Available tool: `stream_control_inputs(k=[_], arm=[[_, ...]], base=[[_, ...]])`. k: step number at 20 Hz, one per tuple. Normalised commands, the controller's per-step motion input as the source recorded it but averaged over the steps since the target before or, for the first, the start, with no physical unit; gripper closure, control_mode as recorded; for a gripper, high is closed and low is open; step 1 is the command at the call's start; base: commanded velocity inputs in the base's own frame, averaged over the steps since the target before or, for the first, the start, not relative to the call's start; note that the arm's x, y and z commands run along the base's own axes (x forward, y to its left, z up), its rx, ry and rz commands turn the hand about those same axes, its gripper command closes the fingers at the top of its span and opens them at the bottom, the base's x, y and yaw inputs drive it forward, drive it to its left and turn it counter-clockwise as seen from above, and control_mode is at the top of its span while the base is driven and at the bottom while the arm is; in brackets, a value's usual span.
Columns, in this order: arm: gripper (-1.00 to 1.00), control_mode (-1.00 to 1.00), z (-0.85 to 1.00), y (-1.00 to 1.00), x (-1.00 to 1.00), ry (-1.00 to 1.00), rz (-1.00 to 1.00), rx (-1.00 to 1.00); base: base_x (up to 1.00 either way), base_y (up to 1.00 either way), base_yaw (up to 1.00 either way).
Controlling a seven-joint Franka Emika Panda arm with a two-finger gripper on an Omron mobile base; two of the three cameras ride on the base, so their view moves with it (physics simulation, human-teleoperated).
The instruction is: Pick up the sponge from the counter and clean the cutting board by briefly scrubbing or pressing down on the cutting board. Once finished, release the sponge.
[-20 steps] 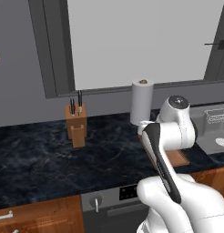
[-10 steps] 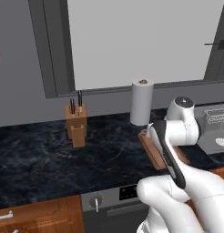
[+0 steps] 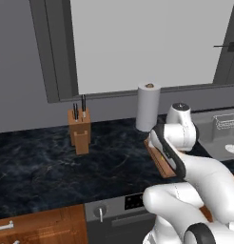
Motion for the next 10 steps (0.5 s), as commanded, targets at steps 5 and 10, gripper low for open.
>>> stream_control_inputs(k=[5,10], arm=[[1.00,-1.00,-0.28,-0.19,0.00,0.01,0.02,0.04],[1.00,-1.00,-0.37,-0.19,0.00,0.00,0.02,0.00]], base=[[0.00,0.00,0.00],[0.00,0.00,0.00]])
